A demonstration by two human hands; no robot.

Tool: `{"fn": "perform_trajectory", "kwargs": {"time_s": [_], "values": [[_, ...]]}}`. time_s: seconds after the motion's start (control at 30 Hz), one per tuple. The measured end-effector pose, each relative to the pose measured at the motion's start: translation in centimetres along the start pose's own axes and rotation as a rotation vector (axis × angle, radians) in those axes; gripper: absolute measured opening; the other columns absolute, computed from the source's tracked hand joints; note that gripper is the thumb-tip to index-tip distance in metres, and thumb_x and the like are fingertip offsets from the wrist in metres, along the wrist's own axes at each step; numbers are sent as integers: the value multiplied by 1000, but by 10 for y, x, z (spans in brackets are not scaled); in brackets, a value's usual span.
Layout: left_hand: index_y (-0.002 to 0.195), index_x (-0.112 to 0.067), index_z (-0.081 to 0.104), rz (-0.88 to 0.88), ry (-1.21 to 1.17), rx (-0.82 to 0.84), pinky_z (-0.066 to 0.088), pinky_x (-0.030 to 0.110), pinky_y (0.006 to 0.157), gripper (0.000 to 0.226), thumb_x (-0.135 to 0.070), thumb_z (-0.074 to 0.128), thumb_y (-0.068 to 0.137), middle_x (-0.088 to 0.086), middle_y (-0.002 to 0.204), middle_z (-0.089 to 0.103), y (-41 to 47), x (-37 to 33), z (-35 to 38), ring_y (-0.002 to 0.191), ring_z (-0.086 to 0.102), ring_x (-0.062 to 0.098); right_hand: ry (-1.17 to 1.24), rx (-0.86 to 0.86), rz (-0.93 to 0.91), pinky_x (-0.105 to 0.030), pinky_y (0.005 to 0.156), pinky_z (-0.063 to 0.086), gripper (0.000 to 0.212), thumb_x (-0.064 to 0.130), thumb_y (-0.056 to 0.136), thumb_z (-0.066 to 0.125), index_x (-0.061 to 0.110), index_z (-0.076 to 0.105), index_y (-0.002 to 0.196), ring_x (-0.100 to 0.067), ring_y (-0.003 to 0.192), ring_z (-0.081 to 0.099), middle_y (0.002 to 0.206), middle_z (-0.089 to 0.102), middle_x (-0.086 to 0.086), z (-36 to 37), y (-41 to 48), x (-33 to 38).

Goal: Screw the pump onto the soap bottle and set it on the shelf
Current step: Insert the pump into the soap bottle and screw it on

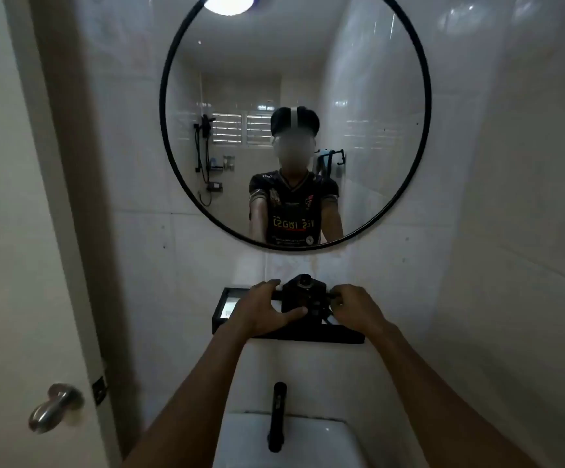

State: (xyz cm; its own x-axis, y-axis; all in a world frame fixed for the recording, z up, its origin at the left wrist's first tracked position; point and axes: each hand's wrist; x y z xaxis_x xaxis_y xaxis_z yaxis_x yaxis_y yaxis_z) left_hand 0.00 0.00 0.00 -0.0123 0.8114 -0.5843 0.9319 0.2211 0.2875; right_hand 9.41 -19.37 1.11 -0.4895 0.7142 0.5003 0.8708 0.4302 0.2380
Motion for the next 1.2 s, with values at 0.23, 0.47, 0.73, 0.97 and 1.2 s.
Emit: {"fn": "perform_trajectory", "kwargs": {"time_s": [0.23, 0.47, 0.73, 0.97, 1.2], "values": [[134, -21, 55, 38, -178, -27, 50, 20, 82, 88, -62, 83, 61, -9, 123, 66, 10, 3, 13, 107, 61, 6, 51, 56, 34, -35, 56, 56, 22, 11, 77, 56, 0, 74, 80, -30, 66, 70, 74, 73, -19, 1, 16, -5], [113, -20, 64, 30, -230, -79, 53, 21, 75, 66, -54, 87, 62, -9, 102, 70, 9, 1, 22, 93, 64, 8, 48, 127, 49, -25, 61, 51, 20, 17, 83, 64, 4, 79, 86, -28, 77, 72, 81, 77, -17, -3, 26, -10], [113, -21, 69, 29, -250, -107, 56, 20, 77, 73, -65, 83, 56, -12, 100, 74, 7, 4, 24, 93, 68, 3, 276, 97, 90, -37, 89, 56, 20, 14, 86, 66, 9, 81, 97, -24, 93, 71, 96, 78, -13, -17, 27, -15], [110, -21, 69, 36, -227, -111, 53, 15, 73, 62, -58, 84, 63, -12, 99, 73, 4, 3, 22, 92, 69, 5, 520, -6, 92, -15, 70, 48, 22, 9, 91, 64, 6, 75, 110, -10, 83, 64, 95, 72, -5, -33, 14, -6], [109, -18, 69, 79, -243, -123, 55, 17, 76, 57, -51, 86, 65, -12, 96, 71, 5, 2, 21, 92, 68, 4, 645, -115, 30, -5, 63, 46, 33, 5, 93, 63, 7, 66, 126, 2, 83, 61, 106, 69, -5, -44, 18, 4]]}}
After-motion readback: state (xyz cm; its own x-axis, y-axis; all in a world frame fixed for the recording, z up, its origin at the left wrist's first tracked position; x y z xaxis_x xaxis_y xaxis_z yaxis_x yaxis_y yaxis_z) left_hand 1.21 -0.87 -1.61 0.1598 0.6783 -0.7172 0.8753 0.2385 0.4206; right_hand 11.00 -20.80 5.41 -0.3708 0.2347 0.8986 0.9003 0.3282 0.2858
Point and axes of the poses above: each hand's wrist, its own y-axis towards the middle knuckle, its own z-axis out of the palm, x = y × z
